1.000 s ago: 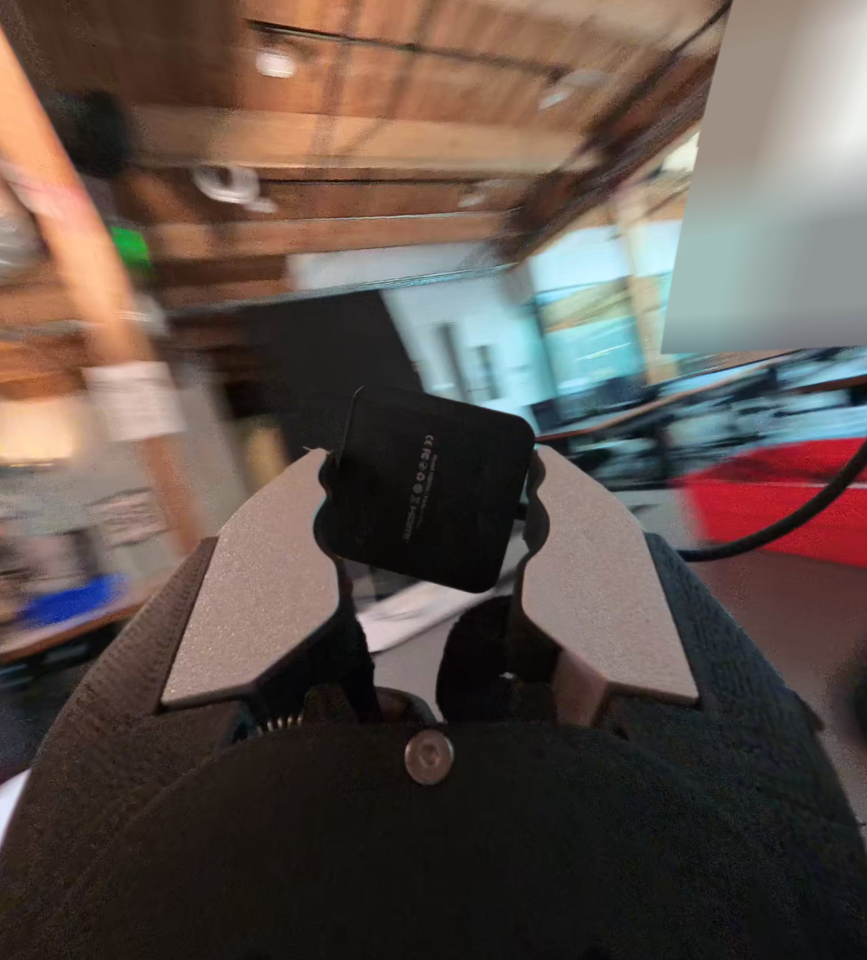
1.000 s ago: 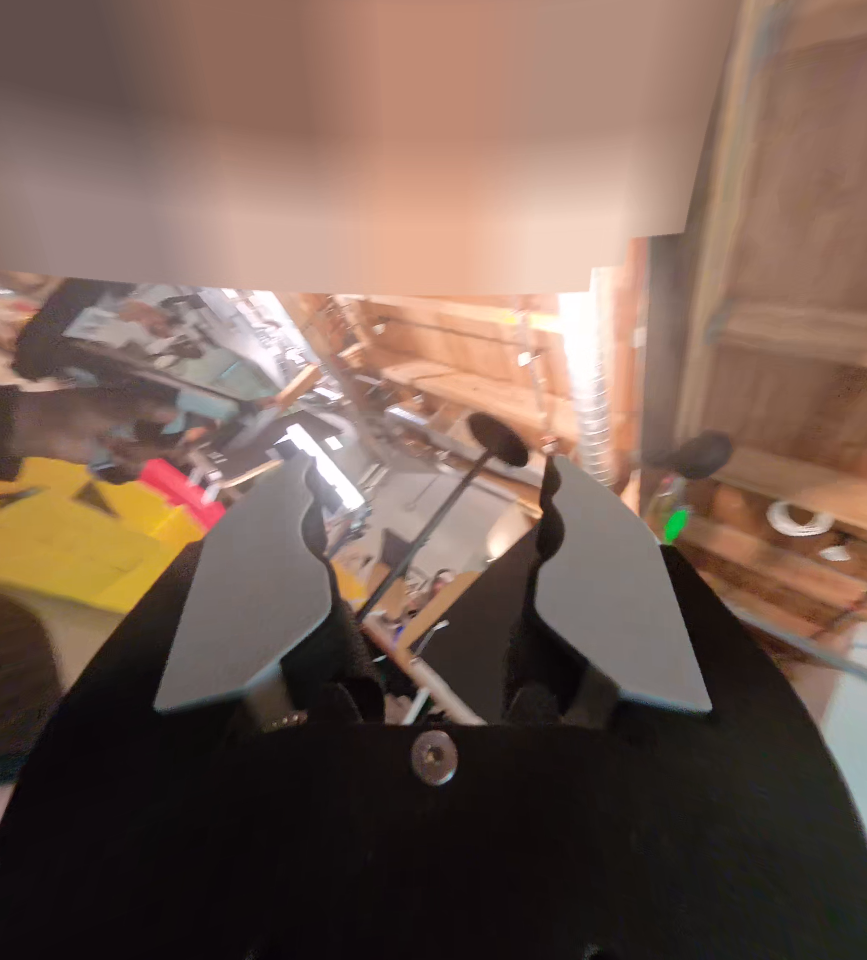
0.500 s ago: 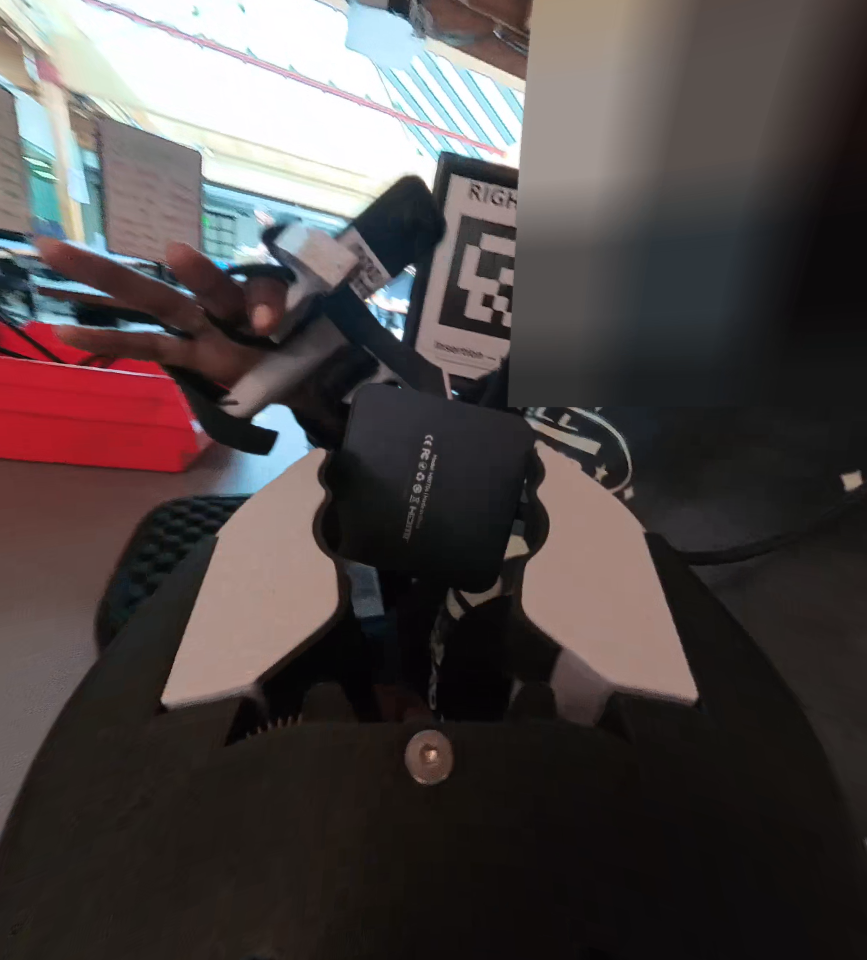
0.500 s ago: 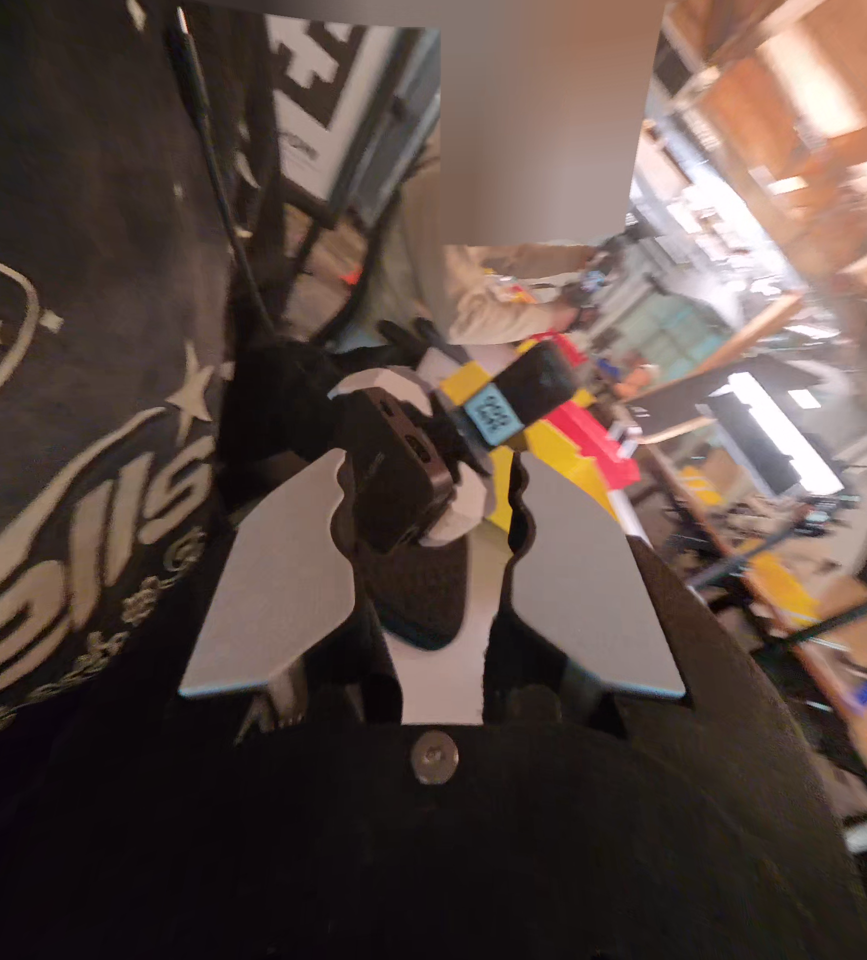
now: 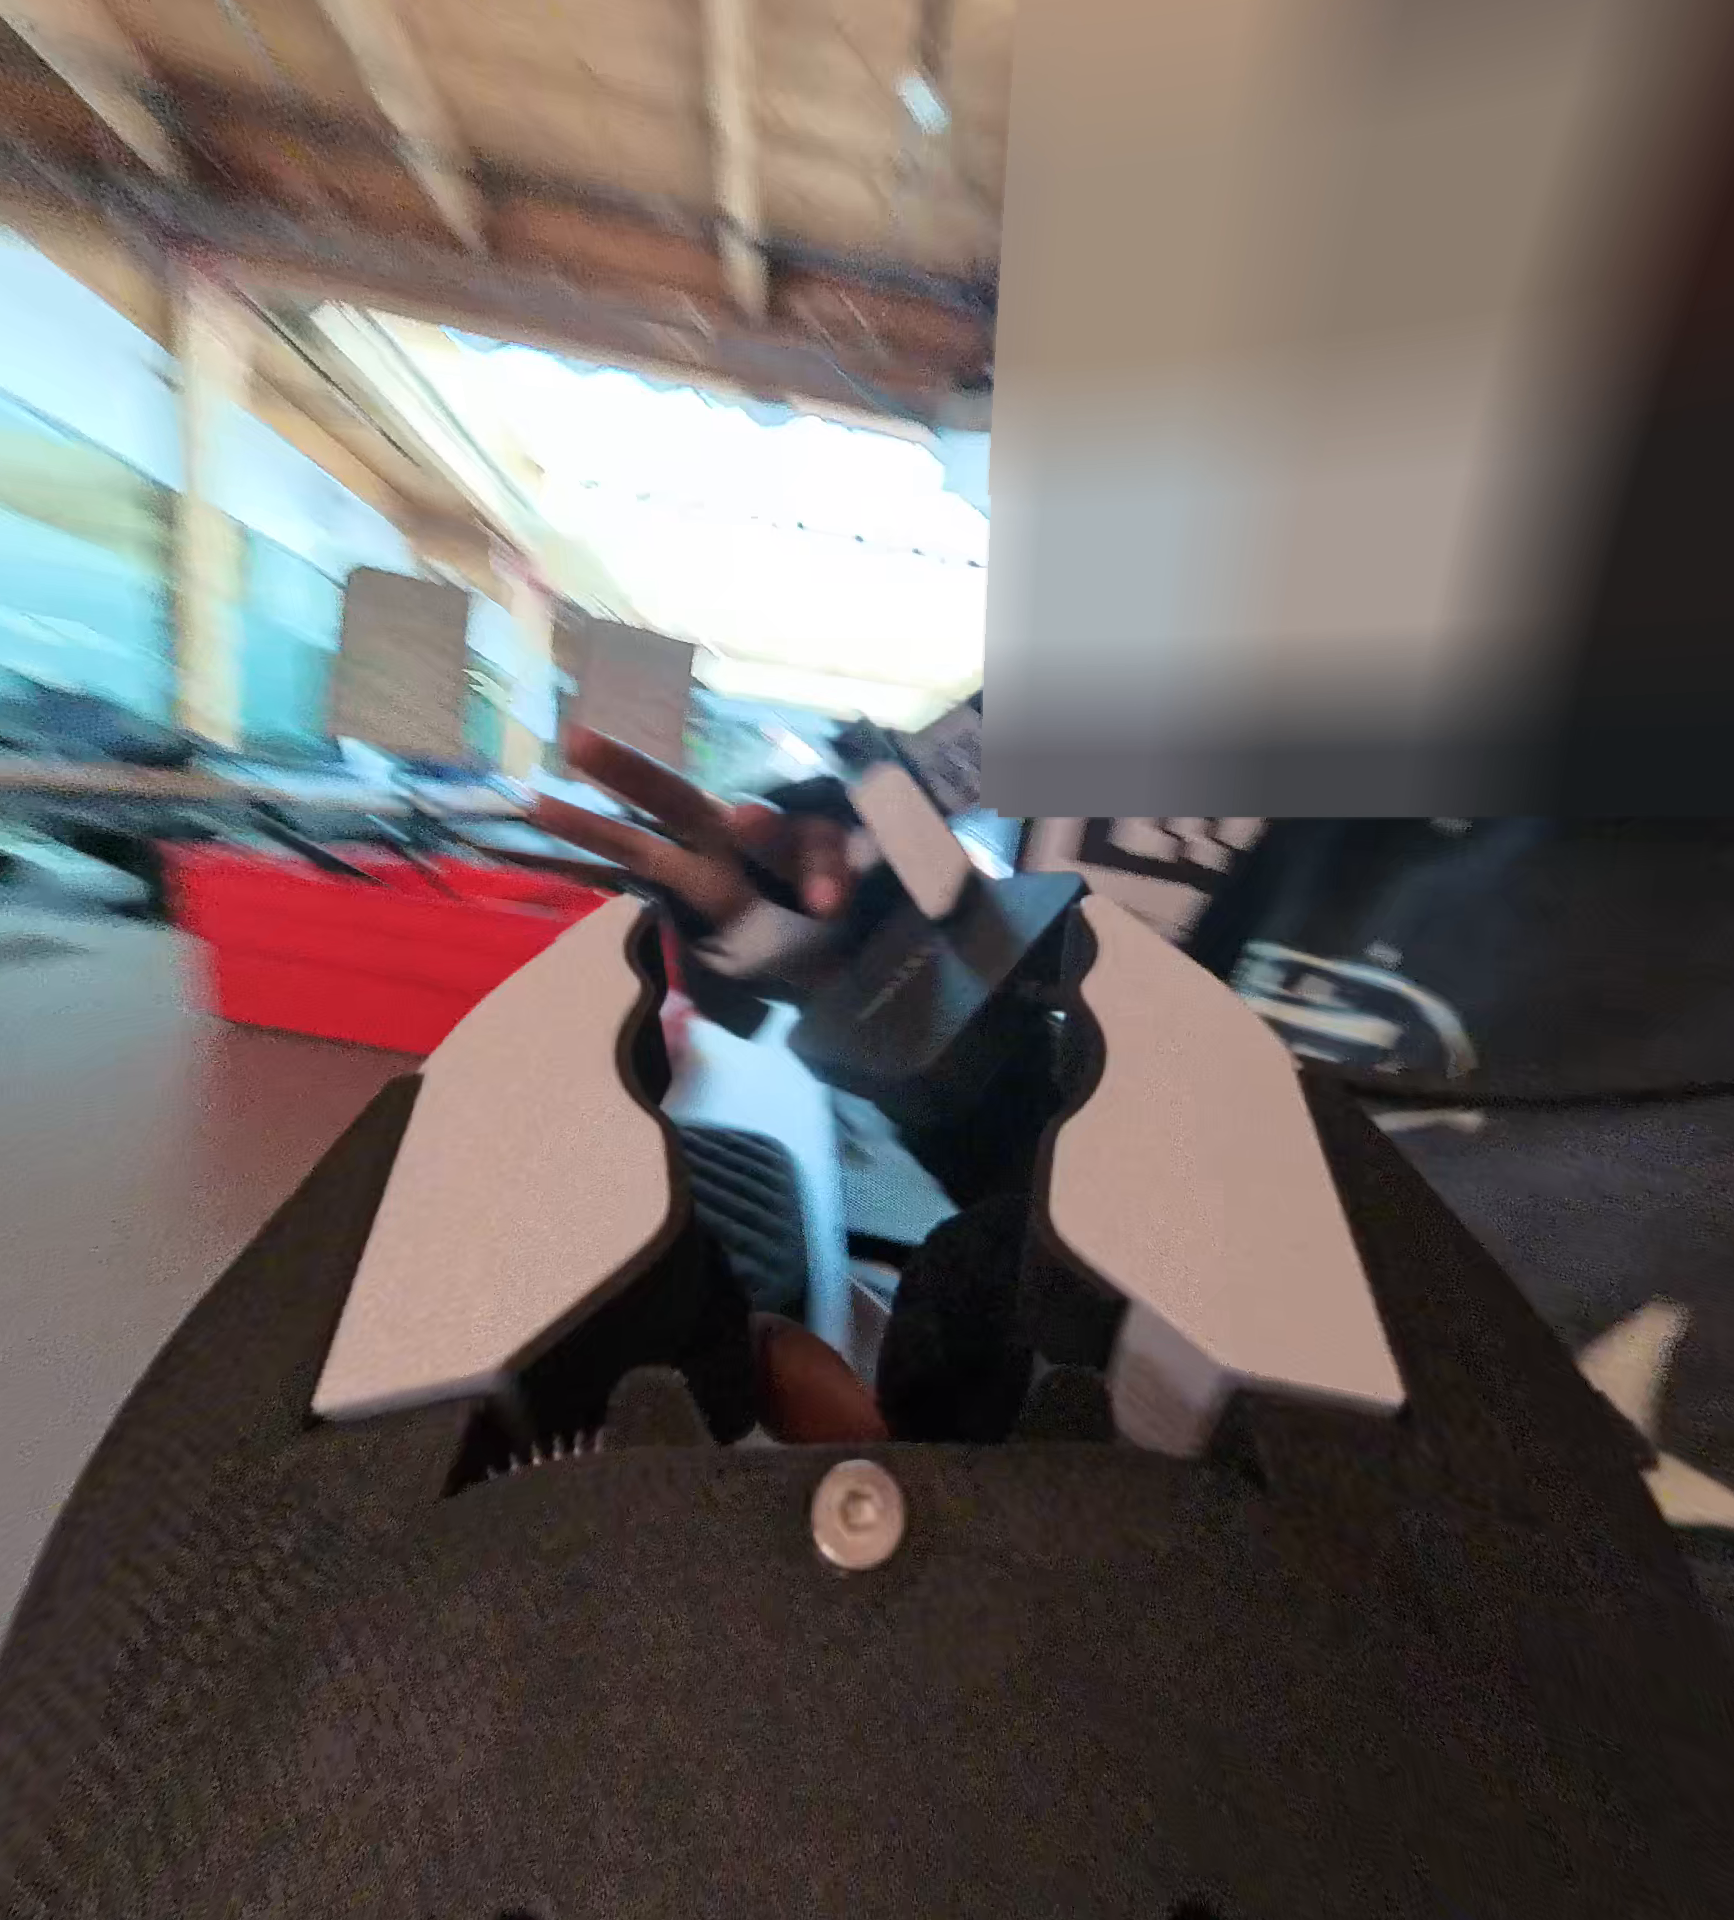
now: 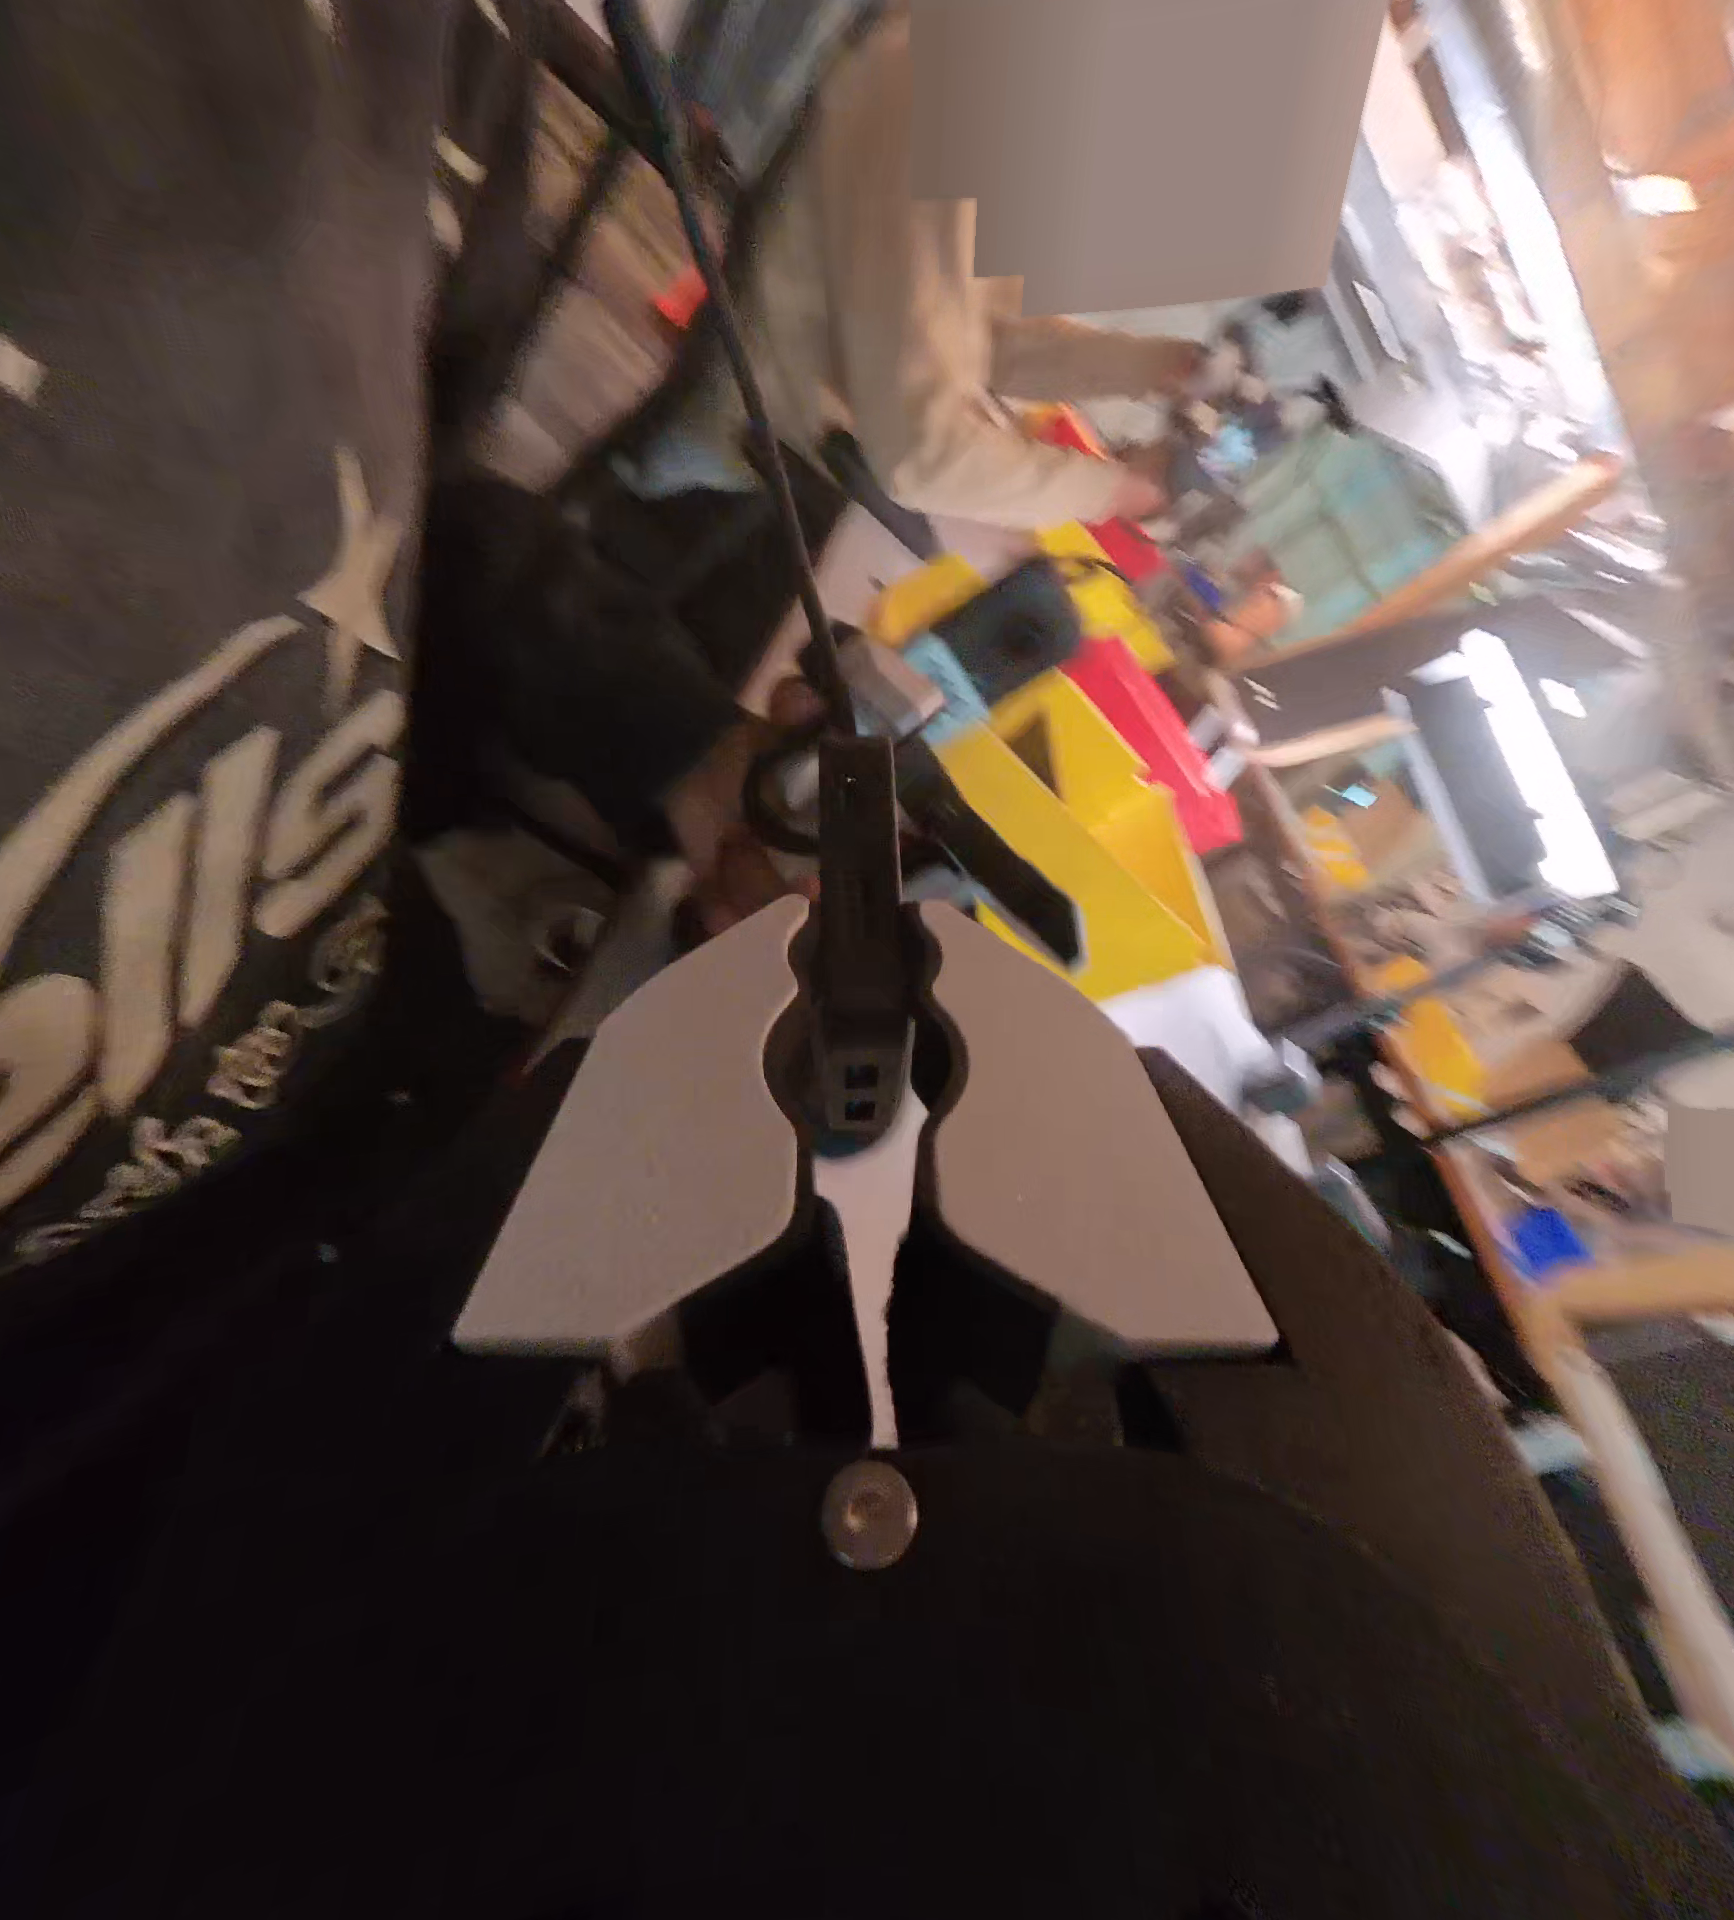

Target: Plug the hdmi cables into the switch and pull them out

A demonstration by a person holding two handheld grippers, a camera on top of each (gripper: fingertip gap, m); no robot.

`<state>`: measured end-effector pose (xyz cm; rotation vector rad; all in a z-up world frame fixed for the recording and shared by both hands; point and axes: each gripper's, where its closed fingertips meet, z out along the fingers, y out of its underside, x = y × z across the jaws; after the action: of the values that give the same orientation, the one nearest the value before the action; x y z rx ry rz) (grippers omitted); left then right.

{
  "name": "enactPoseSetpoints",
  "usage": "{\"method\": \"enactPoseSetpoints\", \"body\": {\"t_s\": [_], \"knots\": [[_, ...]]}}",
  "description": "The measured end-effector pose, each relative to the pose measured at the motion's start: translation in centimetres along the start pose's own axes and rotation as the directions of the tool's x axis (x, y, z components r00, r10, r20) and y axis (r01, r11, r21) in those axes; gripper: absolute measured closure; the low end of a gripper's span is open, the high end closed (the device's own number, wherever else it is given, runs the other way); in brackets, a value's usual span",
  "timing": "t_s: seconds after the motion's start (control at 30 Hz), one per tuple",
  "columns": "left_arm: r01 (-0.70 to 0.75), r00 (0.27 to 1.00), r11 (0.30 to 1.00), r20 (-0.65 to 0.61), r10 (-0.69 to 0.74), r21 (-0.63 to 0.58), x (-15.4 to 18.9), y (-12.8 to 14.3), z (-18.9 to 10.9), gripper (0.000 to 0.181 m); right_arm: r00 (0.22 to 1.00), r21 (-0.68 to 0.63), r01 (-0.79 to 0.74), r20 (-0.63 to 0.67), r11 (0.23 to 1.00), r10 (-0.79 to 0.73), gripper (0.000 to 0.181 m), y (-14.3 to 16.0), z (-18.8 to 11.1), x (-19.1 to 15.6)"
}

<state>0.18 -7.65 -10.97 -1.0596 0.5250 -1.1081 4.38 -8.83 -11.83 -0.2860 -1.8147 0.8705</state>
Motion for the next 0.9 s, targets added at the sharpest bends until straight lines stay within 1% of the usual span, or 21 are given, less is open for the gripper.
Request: {"method": "enactPoseSetpoints", "body": {"t_s": [0.03,0.1,0.13,0.2,0.27,0.37,0.47,0.5,0.53,0.57,0.63,0.7,0.77,0.83,0.87,0.9], "knots": [[-0.076,0.993,0.994,0.095,0.069,0.077,-1.2,-1.1,-1.0,0.109,0.996,-0.056,0.029,-0.08,0.998,-0.034,0.167,0.6,-0.6,0.8],[-0.211,0.949,0.964,0.271,0.162,0.163,-3.0,-2.7,-2.9,0.109,0.961,-0.198,0.096,-0.238,0.975,-0.143,0.167,2.0,-2.2,2.5],[-0.247,0.927,0.95,0.332,0.174,0.193,-3.5,-3.3,-3.7,0.109,0.931,-0.274,0.116,-0.304,0.955,-0.2,0.167,2.8,-3.1,3.2],[-0.288,0.893,0.931,0.413,0.177,0.224,-4.1,-4.1,-4.7,0.109,0.874,-0.432,0.131,-0.375,0.892,-0.31,0.167,4.9,-4.8,4.0],[-0.301,0.875,0.92,0.455,0.163,0.249,-4.5,-4.5,-5.4,0.109,0.84,-0.556,0.108,-0.393,0.824,-0.375,0.167,7.4,-5.8,3.8],[-0.303,0.864,0.911,0.483,0.139,0.279,-4.9,-4.8,-6.0,0.109,0.847,-0.674,0.035,-0.372,0.738,-0.379,0.167,11.1,-6.1,2.4],[-0.306,0.85,0.906,0.512,0.121,0.294,-5.3,-5.0,-6.4,0.109,0.839,-0.814,-0.035,-0.339,0.58,-0.425,0.167,14.5,-7.3,1.8],[-0.308,0.848,0.904,0.517,0.12,0.296,-5.3,-5.1,-6.5,0.109,0.834,-0.842,-0.055,-0.335,0.536,-0.44,0.167,15.4,-7.7,1.7],[-0.311,0.846,0.903,0.52,0.122,0.295,-5.3,-5.1,-6.5,0.109,0.84,-0.853,-0.075,-0.333,0.516,-0.428,0.167,16.0,-7.8,1.3],[-0.314,0.845,0.903,0.519,0.127,0.292,-5.3,-5.0,-6.4,0.109,0.858,-0.851,-0.111,-0.343,0.514,-0.382,0.167,16.7,-7.7,0.8],[-0.318,0.845,0.905,0.518,0.135,0.282,-5.3,-4.9,-6.3,0.11,0.895,-0.832,-0.213,-0.376,0.512,-0.239,0.167,17.9,-7.1,-0.7],[-0.32,0.843,0.906,0.519,0.139,0.278,-5.3,-4.9,-6.3,0.11,0.903,-0.829,-0.231,-0.378,0.51,-0.204,0.166,18.2,-6.9,-0.9],[-0.322,0.843,0.904,0.52,0.139,0.281,-5.2,-4.9,-6.3,0.11,0.912,-0.809,-0.276,-0.39,0.52,-0.123,0.164,18.2,-6.6,-1.2],[-0.32,0.843,0.905,0.521,0.137,0.28,-5.3,-4.9,-6.3,0.111,0.902,-0.746,-0.359,-0.431,0.562,0.004,0.161,18.0,-6.2,-1.6],[-0.319,0.842,0.906,0.522,0.137,0.277,-5.3,-4.9,-6.3,0.111,0.895,-0.701,-0.392,-0.44,0.595,0.072,0.159,17.7,-5.9,-1.8],[-0.319,0.841,0.908,0.523,0.139,0.272,-5.3,-4.9,-6.3,0.111,0.886,-0.632,-0.422,-0.438,0.65,0.15,0.149,17.0,-5.4,-2.0]]}}
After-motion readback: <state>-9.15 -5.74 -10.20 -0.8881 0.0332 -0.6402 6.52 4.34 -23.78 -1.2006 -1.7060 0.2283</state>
